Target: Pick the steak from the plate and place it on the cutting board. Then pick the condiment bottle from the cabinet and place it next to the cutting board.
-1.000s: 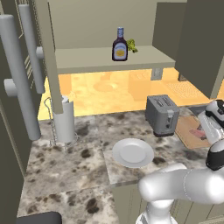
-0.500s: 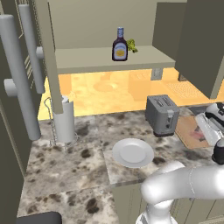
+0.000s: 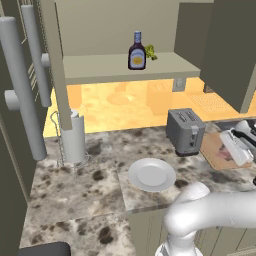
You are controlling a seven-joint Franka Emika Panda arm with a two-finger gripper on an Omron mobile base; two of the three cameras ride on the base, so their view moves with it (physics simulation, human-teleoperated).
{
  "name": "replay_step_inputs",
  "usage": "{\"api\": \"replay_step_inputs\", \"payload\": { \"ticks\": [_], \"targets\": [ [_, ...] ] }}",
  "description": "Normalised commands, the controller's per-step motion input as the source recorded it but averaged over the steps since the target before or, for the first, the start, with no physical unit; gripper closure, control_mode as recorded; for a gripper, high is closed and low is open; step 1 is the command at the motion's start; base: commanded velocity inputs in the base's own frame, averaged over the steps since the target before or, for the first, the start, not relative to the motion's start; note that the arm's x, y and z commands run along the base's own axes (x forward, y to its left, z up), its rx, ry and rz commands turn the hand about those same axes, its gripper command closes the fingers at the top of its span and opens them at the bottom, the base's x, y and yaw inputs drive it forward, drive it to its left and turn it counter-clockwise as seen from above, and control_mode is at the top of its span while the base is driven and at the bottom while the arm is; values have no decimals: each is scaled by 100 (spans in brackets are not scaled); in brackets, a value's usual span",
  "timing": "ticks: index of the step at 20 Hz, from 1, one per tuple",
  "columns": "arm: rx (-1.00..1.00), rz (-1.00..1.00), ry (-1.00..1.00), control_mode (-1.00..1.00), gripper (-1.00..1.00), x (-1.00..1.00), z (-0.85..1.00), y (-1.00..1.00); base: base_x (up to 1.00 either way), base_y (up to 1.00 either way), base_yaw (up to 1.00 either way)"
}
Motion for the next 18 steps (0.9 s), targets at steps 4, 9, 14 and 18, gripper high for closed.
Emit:
{"api": "replay_step_inputs", "payload": {
  "ticks": [4, 9, 14, 18],
  "targets": [
    [0, 8, 0, -100, 100, 44, -11, -13, 0, 0, 0],
    [0, 8, 0, -100, 100, 44, -17, -19, 0, 0, 0],
    [0, 8, 0, -100, 100, 39, -20, -27, 0, 0, 0],
    [0, 8, 0, -100, 100, 32, -20, -31, 0, 0, 0]
  ]
}}
